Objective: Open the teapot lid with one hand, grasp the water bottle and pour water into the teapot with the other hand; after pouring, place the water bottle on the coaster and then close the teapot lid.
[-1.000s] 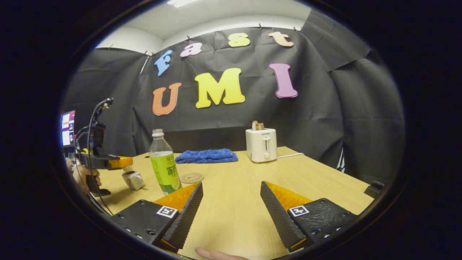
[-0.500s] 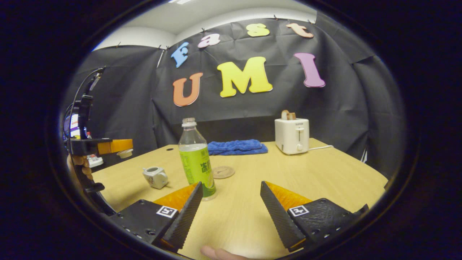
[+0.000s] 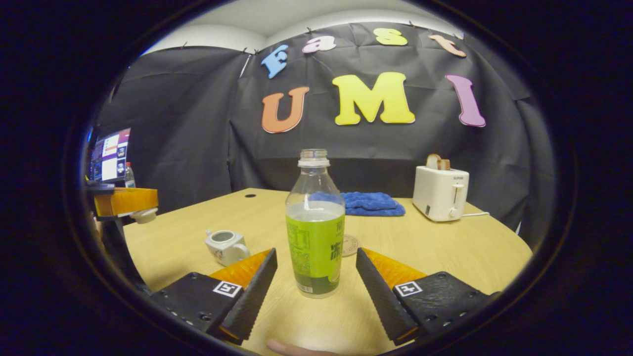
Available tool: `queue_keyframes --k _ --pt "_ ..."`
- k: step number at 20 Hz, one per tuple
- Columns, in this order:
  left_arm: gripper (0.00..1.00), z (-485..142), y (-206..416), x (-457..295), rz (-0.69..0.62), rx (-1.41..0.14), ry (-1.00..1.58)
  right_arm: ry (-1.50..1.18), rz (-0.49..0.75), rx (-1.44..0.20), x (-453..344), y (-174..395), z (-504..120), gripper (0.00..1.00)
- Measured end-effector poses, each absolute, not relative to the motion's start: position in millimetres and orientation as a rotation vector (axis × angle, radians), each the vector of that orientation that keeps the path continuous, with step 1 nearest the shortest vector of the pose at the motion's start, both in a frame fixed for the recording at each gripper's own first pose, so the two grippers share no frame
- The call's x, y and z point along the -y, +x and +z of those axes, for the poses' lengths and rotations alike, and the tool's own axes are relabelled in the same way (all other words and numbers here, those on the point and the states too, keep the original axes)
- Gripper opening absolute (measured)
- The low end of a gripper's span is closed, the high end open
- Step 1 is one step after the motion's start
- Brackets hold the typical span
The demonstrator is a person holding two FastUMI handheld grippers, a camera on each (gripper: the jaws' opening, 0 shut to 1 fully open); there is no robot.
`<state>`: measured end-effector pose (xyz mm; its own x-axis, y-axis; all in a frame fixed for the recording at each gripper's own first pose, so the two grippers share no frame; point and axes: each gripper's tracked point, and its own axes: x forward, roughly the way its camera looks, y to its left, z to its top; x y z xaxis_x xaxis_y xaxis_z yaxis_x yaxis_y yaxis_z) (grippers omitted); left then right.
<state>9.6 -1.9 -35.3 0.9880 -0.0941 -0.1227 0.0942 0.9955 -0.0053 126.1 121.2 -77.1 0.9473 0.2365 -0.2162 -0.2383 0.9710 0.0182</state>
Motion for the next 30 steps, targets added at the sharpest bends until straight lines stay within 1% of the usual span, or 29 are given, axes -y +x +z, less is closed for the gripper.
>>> queue_keyframes --k 2,5,7,8,10,14,20,25,30 --pt "0.04 -29.7 6.2 0.1 -0.097 -0.108 0.014 0.000 0.222 -0.241 -123.4 139.9 -83.4 0.97" --pt "0.04 -23.8 2.3 0.3 -0.114 -0.095 0.010 0.023 0.221 -0.258 -130.3 152.3 -86.7 0.93" --pt "0.04 -23.8 3.2 -2.1 -0.113 -0.103 -0.014 0.029 0.230 -0.262 -137.0 155.6 -87.8 0.84" --pt "0.04 -24.3 2.6 -2.7 -0.114 -0.107 -0.027 0.022 0.225 -0.256 -136.5 156.3 -87.3 0.77" --pt "0.04 -27.6 1.3 -3.4 -0.123 -0.119 -0.048 0.000 0.225 -0.254 -138.7 153.3 -86.8 0.74" --pt "0.04 -26.4 0.4 -8.2 -0.132 -0.114 -0.049 -0.094 0.221 -0.272 -138.0 145.1 -80.1 0.73" --pt "0.04 -26.2 -0.9 -16.2 -0.131 -0.124 -0.041 -0.379 0.185 -0.274 -134.9 146.9 -67.3 0.73" --pt "0.04 -19.5 -4.3 -21.2 -0.143 -0.109 -0.049 -0.618 0.149 -0.312 -136.8 147.5 -82.9 0.74" --pt "0.04 -18.7 -4.6 -26.1 -0.144 -0.110 -0.043 -0.875 0.103 -0.294 -144.3 151.1 -87.4 0.74"
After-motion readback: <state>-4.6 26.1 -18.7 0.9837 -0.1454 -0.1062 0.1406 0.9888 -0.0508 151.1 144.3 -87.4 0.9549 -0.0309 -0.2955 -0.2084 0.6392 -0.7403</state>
